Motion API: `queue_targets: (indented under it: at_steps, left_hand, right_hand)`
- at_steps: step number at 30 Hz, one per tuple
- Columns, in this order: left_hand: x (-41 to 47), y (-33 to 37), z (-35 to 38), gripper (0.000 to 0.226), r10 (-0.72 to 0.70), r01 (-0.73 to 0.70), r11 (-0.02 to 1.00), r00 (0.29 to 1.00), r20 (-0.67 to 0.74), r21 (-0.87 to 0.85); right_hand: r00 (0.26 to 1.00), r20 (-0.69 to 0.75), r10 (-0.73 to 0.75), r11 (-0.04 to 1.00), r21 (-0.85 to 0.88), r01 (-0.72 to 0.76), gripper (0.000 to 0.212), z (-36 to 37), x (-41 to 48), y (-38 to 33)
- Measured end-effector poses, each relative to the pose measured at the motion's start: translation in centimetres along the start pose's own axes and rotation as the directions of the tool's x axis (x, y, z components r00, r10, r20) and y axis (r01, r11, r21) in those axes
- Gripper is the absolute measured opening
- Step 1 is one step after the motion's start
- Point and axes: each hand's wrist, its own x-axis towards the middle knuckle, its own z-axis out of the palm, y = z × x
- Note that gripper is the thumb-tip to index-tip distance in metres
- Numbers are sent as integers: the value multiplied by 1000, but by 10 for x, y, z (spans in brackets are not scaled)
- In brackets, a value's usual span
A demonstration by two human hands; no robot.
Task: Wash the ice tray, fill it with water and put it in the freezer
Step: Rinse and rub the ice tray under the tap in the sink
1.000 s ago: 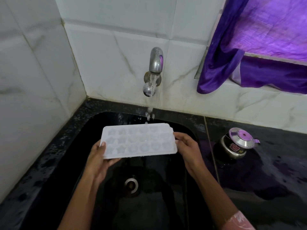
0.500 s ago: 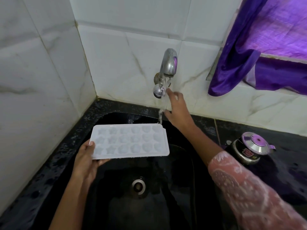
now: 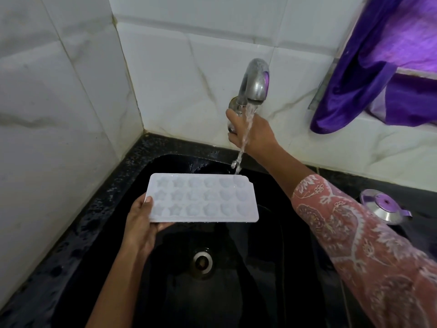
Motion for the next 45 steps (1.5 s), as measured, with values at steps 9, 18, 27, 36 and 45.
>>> queue_targets:
  at_steps: [9,18,27,36,45]
  left_hand:
    - [-3,-6,4,34,-15,15,1000,1000,21,8]
    - [-13,-9,17,33,-26,26,1000,998,64,0]
    - [-25,-5,10,24,-186,195,980,966,180,-29]
    - [-33,-5,13,43,-200,192,980,962,188,57]
    - [-36,-5,22,33,-123,118,992,985,120,47]
  right_hand:
    - [930,15,368,784,533,-318,45,16,-98,8]
    - [765,328,555,412,690,-595,47,48,-173,-5]
    - [731,284,621,306,770,-560,44,46,-194,-12]
    - [729,321,605,311,747,-587,46,38,-208,-13]
    - [900,63,432,892,116,-437,36,20,-198,2]
